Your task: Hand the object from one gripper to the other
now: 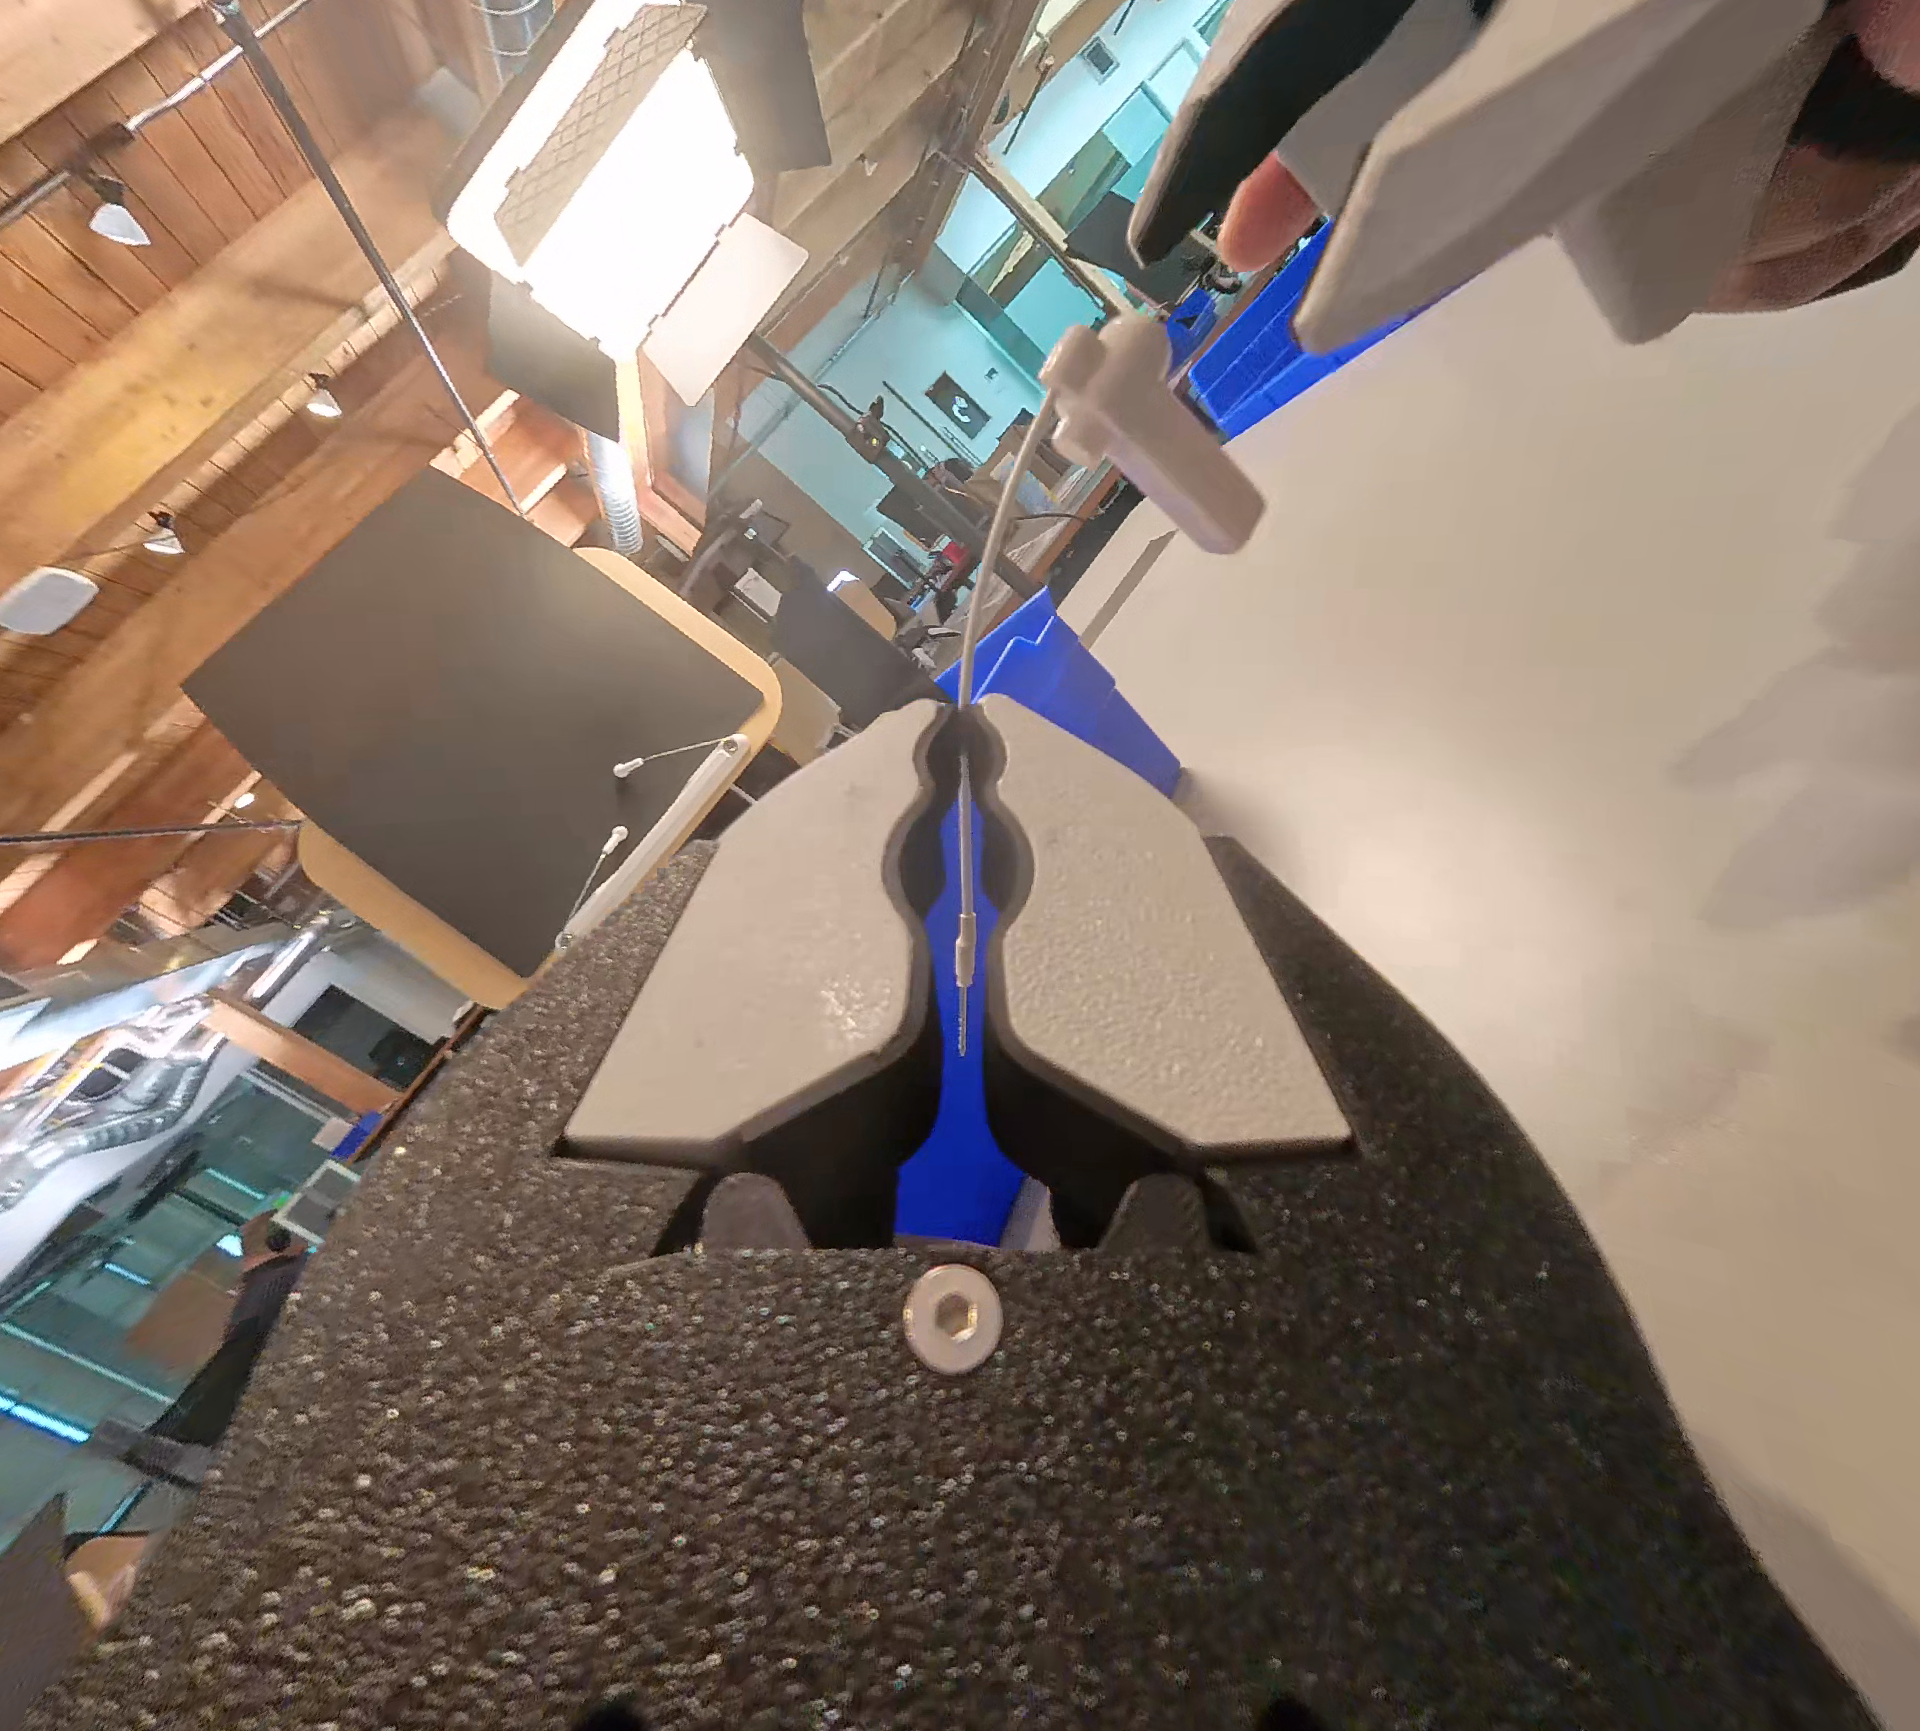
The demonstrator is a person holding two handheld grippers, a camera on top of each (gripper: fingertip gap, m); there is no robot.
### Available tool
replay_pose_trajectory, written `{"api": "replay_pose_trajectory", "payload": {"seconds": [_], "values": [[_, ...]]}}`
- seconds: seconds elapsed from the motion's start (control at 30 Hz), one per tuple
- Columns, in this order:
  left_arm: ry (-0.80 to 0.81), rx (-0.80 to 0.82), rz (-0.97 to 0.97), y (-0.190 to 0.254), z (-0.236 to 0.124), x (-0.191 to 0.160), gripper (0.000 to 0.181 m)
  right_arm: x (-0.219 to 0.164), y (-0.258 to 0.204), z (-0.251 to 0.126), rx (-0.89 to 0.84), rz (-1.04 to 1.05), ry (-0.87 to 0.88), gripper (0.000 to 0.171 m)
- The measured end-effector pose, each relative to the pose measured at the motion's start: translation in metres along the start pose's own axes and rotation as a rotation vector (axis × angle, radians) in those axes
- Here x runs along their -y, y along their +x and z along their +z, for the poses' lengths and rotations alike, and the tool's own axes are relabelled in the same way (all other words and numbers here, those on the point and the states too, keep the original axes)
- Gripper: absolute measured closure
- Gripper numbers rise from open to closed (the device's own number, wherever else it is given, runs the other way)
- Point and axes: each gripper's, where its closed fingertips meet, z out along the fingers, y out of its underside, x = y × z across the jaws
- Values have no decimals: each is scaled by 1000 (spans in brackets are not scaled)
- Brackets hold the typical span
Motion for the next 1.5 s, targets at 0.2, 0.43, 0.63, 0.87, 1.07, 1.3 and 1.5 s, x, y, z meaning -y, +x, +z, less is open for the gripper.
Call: {"api": "replay_pose_trajectory", "payload": {"seconds": [0.2,0.43,0.63,0.87,1.07,1.3,1.5], "values": [[-9,15,95,5,1,1,179,-2,3,1,17,119,16,132],[1,-16,150,15,2,3,179,-14,-18,13,69,63,-61,157],[61,1,-2,4,-1,11,169,-12,-4,13,-1,111,-40,158],[438,-206,-691,-12,-25,62,163,21,13,4,23,501,244,158],[408,-588,-1186,14,-15,66,142,47,11,-1,103,723,491,158],[446,-610,-1168,27,-17,78,157,54,-11,12,163,743,495,158],[427,-398,-1015,8,-16,65,168,39,-3,16,27,592,376,152]]}}
